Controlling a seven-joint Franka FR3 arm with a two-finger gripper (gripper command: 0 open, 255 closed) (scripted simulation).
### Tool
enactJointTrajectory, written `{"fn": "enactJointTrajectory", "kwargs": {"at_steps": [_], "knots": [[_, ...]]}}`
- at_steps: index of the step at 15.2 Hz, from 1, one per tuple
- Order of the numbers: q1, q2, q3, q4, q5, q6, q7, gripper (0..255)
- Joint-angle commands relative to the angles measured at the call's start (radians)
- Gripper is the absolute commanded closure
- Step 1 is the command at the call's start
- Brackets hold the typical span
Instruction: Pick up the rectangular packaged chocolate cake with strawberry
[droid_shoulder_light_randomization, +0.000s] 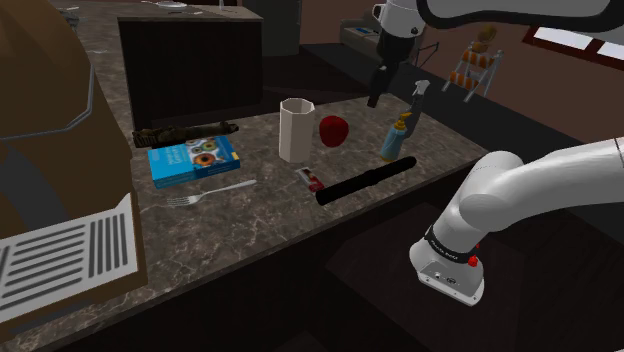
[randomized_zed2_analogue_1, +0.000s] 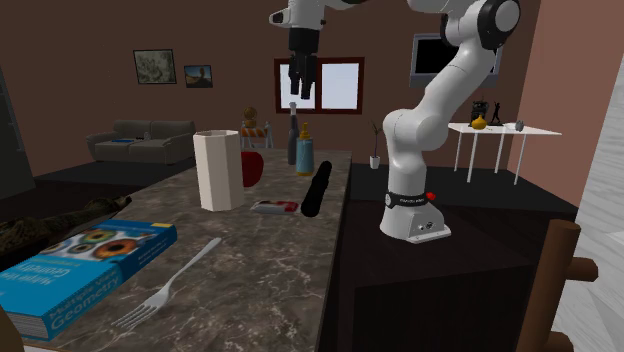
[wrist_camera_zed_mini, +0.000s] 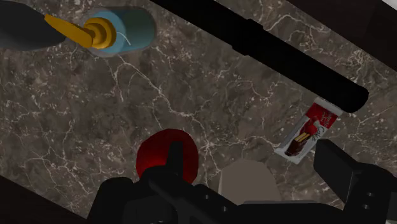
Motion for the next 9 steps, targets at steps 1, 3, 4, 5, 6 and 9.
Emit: {"fn": "enactJointTrajectory", "kwargs": {"at_steps": [1, 3, 4, 5, 6, 9], "knots": [[0.000, 0.000, 0.000, 0.000, 0.000, 0.000, 0.000, 0], [-0.001, 0.019, 0.026, -0.040, 0.025, 0.050, 0.060, 0], [-0.001, 0.031, 0.039, -0.058, 0.037, 0.075, 0.089, 0], [-0.001, 0.044, 0.053, -0.075, 0.049, 0.101, 0.119, 0], [0.000, 0.059, 0.066, -0.091, 0.061, 0.128, 0.148, 0], [0.000, 0.115, 0.107, -0.129, 0.097, 0.212, 0.236, 0]]}}
